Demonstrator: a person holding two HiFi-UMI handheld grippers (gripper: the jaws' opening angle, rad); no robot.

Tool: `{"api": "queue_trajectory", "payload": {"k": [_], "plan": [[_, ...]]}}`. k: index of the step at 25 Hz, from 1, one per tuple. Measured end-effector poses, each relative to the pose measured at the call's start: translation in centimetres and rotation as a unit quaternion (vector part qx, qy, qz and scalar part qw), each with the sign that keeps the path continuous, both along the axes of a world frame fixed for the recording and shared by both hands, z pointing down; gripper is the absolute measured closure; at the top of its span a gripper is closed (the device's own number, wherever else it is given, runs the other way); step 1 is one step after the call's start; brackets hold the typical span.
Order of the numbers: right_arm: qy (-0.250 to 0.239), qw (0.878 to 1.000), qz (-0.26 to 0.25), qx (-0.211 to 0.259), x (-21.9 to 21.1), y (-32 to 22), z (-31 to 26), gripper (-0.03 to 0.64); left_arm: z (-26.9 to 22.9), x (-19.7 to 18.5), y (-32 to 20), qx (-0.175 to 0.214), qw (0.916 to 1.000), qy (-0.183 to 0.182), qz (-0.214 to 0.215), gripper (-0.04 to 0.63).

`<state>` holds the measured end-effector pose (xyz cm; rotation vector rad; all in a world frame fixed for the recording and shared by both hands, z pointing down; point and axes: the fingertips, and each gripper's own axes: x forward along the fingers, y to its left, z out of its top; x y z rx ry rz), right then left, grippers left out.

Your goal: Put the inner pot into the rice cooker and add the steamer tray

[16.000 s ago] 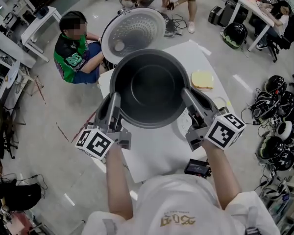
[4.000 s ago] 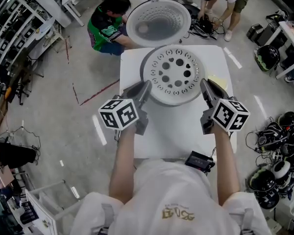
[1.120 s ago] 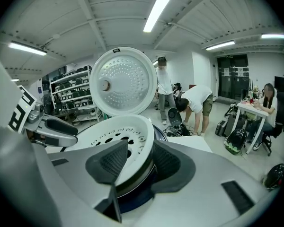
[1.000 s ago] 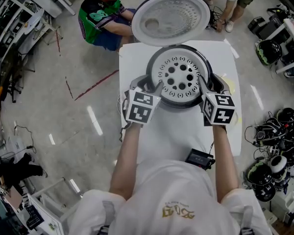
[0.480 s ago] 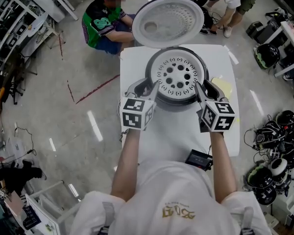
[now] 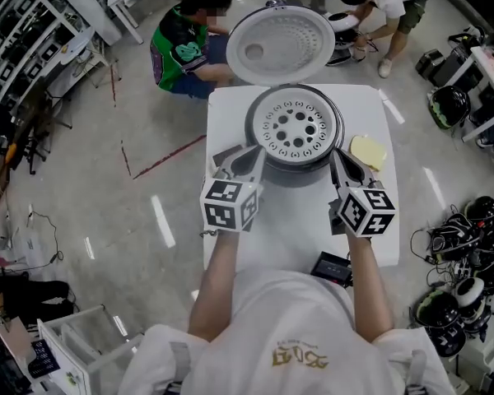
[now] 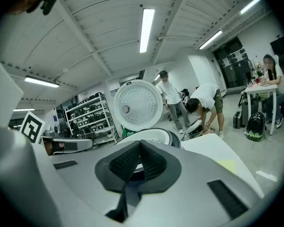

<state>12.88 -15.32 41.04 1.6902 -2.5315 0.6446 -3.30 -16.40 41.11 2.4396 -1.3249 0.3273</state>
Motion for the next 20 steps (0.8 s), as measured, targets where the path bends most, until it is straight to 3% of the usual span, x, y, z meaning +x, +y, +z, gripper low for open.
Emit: {"api": "queue_trajectory", "payload": {"k": [20], "plan": [[0.035,0.999,0.0,0.022,0.0,2.9,-0.1,0.604,0.2,-0.7,2.5,0.007,0.9996,0.009,-0.024,0.578]]}}
